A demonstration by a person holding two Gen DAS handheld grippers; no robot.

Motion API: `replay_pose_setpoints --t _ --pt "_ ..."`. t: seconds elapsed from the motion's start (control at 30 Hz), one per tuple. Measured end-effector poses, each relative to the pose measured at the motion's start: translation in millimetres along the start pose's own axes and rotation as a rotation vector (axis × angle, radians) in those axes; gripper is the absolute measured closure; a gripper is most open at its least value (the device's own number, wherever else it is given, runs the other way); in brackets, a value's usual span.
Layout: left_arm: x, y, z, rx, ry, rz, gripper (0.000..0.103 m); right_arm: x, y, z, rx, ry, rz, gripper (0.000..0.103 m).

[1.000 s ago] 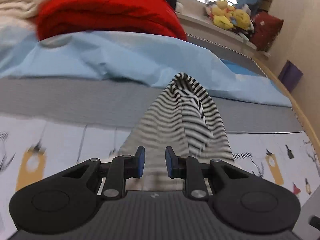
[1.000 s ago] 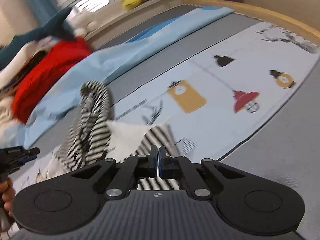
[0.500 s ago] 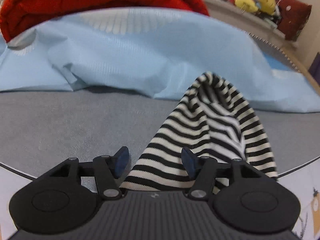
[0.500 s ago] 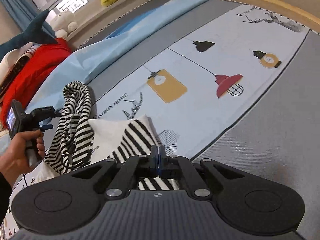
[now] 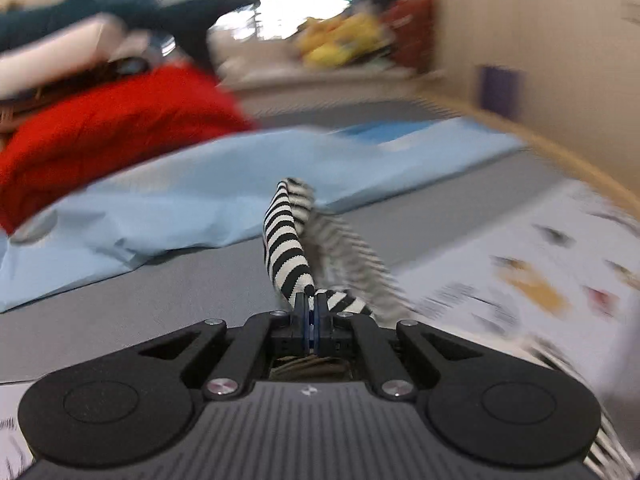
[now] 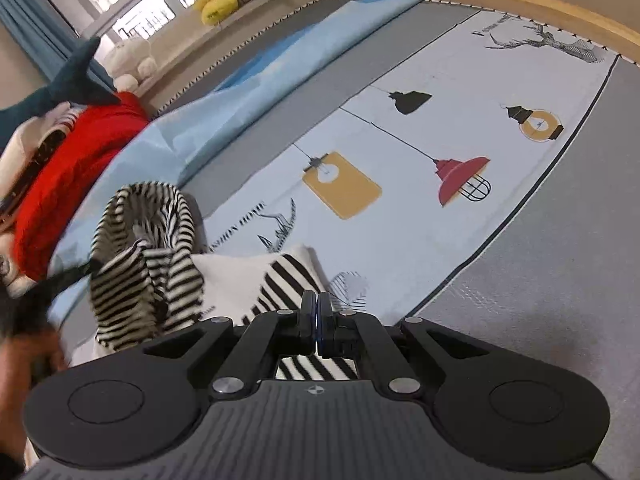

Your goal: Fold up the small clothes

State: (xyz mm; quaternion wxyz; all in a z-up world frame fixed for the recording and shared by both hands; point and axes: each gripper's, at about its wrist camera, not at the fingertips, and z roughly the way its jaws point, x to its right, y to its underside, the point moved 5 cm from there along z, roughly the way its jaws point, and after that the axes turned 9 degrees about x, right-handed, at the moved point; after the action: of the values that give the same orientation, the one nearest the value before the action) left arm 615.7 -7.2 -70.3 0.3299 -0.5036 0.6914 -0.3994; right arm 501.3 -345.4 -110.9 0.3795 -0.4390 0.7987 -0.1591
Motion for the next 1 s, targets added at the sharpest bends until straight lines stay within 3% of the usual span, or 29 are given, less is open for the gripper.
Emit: replay_pose_setpoints --t 0.1,0.17,0.23,0.3,0.37,0.4,0.47,0.53,0.63,0.73,0.8,0.93,0.97,1.0 --pt "40 39 -97 -0.033 0.147 0.008 0.102 -3 0 -6 0.006 -0.017 0.017 0.103" --pt "59 74 -140 -0.124 0.193 0.026 0.102 -4 1 -9 0.013 -0.025 0.025 0.103" --pt "65 107 -171 -0.231 0.190 0.018 0.101 -5 2 -10 0.011 -0.023 0.026 0.103" --pt "50 121 -185 -0.306 0.111 -0.047 0.094 -7 4 -11 -0.001 -0.036 0.034 0.103" --pt "23 117 -188 -0.307 0.003 -0.198 0.082 -13 6 -12 -0.004 -0.054 0.016 0.101" --pt "7 113 -187 -0.291 -0.030 -0.324 0.078 -16 7 -12 -0.007 -0.065 0.005 0.099" --pt "-16 114 -181 -0.252 -0.034 -0.549 0.072 -23 10 -11 -0.024 -0.092 -0.011 0.099" --pt "-22 122 -164 -0.251 -0.017 -0.704 0.070 -29 15 -8 -0.050 -0.119 -0.022 0.099" --pt "-26 144 -131 -0.342 -0.048 -0.856 0.068 -36 25 -1 -0.093 -0.139 -0.021 0.099" --pt "-26 162 -106 -0.377 -0.033 -1.017 0.058 -41 35 6 -0.123 -0.130 -0.034 0.099" --pt "-19 170 -99 -0.383 -0.044 -1.058 0.052 -45 40 11 -0.139 -0.131 -0.034 0.099" --pt "-18 183 -89 -0.403 -0.099 -1.095 0.054 -52 47 20 -0.161 -0.134 -0.036 0.099" --pt "-15 184 -86 -0.404 -0.079 -1.095 0.062 -54 49 22 -0.166 -0.134 -0.040 0.099" --pt "-12 182 -83 -0.404 -0.052 -1.078 0.084 -56 51 24 -0.171 -0.137 -0.042 0.099"
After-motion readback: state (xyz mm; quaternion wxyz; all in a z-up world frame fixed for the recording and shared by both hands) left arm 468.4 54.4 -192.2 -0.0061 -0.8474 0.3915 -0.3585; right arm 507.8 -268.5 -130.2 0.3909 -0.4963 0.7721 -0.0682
